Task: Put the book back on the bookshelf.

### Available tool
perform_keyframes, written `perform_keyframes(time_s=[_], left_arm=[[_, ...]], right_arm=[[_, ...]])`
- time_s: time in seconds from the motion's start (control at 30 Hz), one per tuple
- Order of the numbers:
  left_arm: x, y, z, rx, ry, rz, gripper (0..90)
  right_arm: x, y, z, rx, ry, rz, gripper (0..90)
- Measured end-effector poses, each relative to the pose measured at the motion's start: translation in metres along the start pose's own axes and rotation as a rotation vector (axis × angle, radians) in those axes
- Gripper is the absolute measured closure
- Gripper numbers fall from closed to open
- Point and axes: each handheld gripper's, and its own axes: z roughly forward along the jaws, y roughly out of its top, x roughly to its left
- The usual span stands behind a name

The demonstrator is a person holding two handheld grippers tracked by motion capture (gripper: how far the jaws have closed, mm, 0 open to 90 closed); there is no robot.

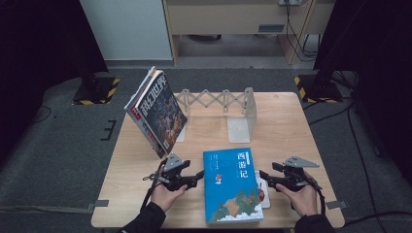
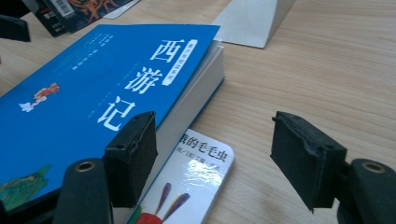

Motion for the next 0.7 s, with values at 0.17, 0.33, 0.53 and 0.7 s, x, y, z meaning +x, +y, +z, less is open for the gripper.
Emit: perform_keyframes(time_s=[0.17,0.33,0.53,0.7], left_arm=[[-0.005,-0.004,0.008,0.031,-0.035,0.001,25.7],[-0.009,-0.007,0.015,0.061,-0.055,0.01,25.2],[-0.012,-0.009,0.022,0.077,-0.087,0.003,23.0],[-0.012,-0.011,0.026,0.079,-0.111,-0.018,18.4]], right_arm=[[0.005,0.0,0.003,-0.003,0.038,0.015,31.3],[0.01,-0.001,0.007,0.002,0.079,0.024,31.4],[0.015,-0.002,0.012,0.023,0.101,0.026,32.2],[0.019,-0.003,0.015,0.04,0.111,0.021,32.7]])
